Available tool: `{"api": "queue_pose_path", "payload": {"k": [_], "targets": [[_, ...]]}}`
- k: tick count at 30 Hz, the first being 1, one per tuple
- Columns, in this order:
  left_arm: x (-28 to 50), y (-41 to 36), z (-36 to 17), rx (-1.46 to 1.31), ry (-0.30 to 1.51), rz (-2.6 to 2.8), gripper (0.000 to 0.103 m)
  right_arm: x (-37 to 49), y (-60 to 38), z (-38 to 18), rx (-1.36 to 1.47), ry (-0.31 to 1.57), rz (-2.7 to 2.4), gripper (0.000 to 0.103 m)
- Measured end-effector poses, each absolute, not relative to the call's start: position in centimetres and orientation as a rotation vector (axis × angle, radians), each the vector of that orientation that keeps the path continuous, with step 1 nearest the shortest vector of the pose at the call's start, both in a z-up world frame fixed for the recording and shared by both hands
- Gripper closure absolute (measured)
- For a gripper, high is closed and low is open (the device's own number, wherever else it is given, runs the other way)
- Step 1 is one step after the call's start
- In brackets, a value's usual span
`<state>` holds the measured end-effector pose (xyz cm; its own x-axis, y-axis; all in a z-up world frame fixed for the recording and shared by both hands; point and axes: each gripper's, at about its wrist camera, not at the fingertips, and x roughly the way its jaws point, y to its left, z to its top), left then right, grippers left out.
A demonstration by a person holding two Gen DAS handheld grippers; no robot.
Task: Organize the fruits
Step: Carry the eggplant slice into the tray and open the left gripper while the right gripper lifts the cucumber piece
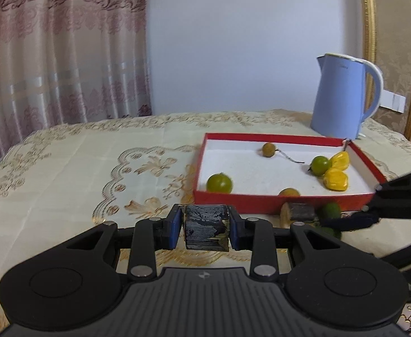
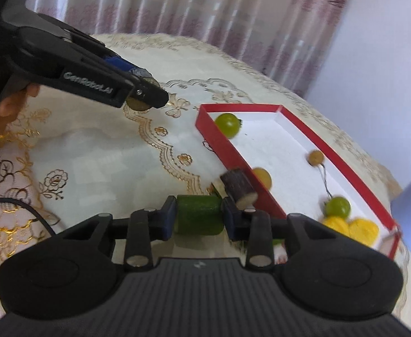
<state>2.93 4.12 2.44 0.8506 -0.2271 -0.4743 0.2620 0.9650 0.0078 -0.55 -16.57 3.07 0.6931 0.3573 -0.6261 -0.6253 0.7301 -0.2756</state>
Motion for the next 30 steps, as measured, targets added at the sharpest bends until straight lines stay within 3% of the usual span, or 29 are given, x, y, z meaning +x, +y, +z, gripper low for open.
{"api": "queue_pose_path", "payload": {"k": [11,25,27,30], "targets": [[10.0,-2.0,4.0,0.162,0.466,-0.327,0.07,-4.9,-22.0,5.3,-0.298,0.484,0.475,0.07],[18.8,-5.2,2.6,0.179,0.613,-0.317,0.07,-5.6,-23.8,5.3,-0.199,0.437,0.427,0.07],[19.0,-5.2,2.3,0.164,0.64,-0.338,0.067,-5.4,-23.8,5.2,-0.193,0.433,0.424,0.07],[18.1,-5.2,2.5,0.183,0.591,-0.3,0.039,-5.4,-23.7,5.3,-0.19,0.426,0.429,0.07]]}}
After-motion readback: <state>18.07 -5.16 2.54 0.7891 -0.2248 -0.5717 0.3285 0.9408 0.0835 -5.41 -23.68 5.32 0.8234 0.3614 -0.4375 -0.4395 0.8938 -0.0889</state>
